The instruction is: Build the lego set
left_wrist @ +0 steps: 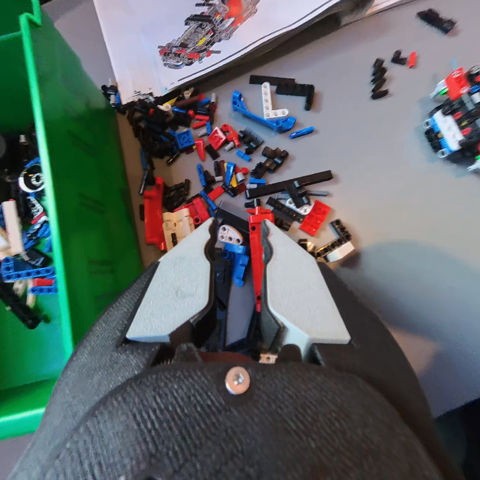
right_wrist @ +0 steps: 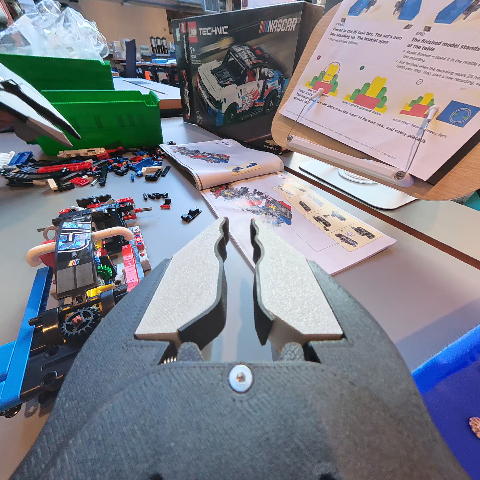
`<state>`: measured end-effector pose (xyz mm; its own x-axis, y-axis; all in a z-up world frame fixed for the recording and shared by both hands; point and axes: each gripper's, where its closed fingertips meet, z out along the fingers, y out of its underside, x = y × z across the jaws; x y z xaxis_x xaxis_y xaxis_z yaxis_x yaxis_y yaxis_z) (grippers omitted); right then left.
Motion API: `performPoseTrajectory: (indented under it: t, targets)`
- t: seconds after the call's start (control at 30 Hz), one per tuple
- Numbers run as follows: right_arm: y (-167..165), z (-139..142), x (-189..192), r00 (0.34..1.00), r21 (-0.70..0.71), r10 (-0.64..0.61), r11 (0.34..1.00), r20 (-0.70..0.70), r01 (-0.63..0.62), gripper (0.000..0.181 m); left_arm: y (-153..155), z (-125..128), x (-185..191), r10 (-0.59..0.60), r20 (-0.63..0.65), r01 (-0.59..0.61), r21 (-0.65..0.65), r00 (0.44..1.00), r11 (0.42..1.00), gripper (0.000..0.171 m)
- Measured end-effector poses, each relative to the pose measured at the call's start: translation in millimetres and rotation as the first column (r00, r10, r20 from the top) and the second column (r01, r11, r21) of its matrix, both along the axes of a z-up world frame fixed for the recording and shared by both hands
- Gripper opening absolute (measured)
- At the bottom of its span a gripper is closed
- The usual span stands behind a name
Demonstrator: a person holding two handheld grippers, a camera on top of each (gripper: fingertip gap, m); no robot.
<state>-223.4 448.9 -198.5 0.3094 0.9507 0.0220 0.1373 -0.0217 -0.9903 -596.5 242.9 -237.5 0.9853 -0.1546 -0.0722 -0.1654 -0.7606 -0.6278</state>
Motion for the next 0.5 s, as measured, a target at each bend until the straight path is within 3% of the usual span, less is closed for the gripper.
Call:
performPoseTrajectory:
  t: [0.13,0.23,0.5]
  targets:
    - [-1,-1,-1,1.0,-0.007,0.01,1.0,0.001,-0.01,0.012,16,-8,10,-0.044,-0.001,0.044,-0.014,0.999,0.999,0.021]
    - [-3,0,0,1.0,-0.012,0.018,1.0,-0.004,-0.018,0.011,24,-26,15,-0.074,0.012,0.075,-0.093,0.997,0.993,0.019]
    - [-5,1,-1,0.999,-0.04,0.047,0.998,-0.022,-0.047,0.009,23,-49,11,-0.116,-0.065,0.099,-0.226,0.991,0.969,0.014]
